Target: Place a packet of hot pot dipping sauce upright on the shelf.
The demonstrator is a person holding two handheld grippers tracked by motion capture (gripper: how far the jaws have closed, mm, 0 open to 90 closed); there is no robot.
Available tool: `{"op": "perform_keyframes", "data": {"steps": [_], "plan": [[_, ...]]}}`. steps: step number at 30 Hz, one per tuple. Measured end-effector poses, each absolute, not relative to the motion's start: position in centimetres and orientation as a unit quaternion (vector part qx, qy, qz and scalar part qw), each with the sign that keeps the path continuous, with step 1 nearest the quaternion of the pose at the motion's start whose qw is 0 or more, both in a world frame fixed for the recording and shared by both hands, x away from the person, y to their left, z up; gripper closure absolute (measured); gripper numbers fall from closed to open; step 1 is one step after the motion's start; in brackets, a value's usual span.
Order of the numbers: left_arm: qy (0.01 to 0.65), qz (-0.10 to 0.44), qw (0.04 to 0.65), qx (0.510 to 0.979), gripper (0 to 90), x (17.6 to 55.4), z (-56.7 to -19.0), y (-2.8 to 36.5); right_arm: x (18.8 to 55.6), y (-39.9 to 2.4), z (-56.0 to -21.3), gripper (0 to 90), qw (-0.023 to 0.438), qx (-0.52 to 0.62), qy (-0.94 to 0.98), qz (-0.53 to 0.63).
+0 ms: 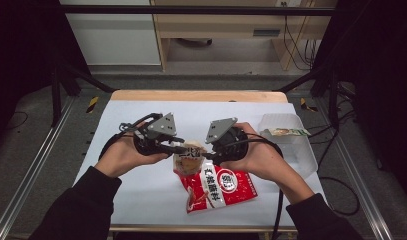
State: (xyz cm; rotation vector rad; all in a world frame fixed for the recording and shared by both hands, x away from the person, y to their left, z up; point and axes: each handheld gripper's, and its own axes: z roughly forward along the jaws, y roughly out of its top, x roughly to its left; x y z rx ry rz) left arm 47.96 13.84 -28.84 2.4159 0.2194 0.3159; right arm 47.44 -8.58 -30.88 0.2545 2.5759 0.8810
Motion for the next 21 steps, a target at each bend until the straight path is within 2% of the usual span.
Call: {"op": "perform_keyframes", "data": {"steps": [5, 8, 11, 17, 21], "plan": [[0.077, 0.122, 0.337, 0.930, 73.0, 47.9, -29.0, 13.7, 47.9, -7.7, -30.8, 25.7, 0.184, 0.088, 0.931, 0.302], [0.075, 0.123, 0.336, 0.931, 73.0, 47.8, -29.2, 13.6, 48.0, -7.4, -30.7, 25.7, 0.169, 0.085, 0.935, 0.300], [0.073, 0.122, 0.338, 0.930, 73.0, 47.8, -29.5, 13.5, 48.1, -7.1, -30.6, 36.6, 0.165, 0.073, 0.937, 0.299], [0.067, 0.116, 0.333, 0.933, 73.0, 47.7, -29.8, 13.3, 48.2, -6.5, -30.8, 52.2, 0.149, 0.058, 0.943, 0.292], [0.067, 0.116, 0.337, 0.932, 72.9, 47.7, -29.9, 13.3, 48.2, -6.2, -30.9, 69.0, 0.137, 0.049, 0.949, 0.281]]}}
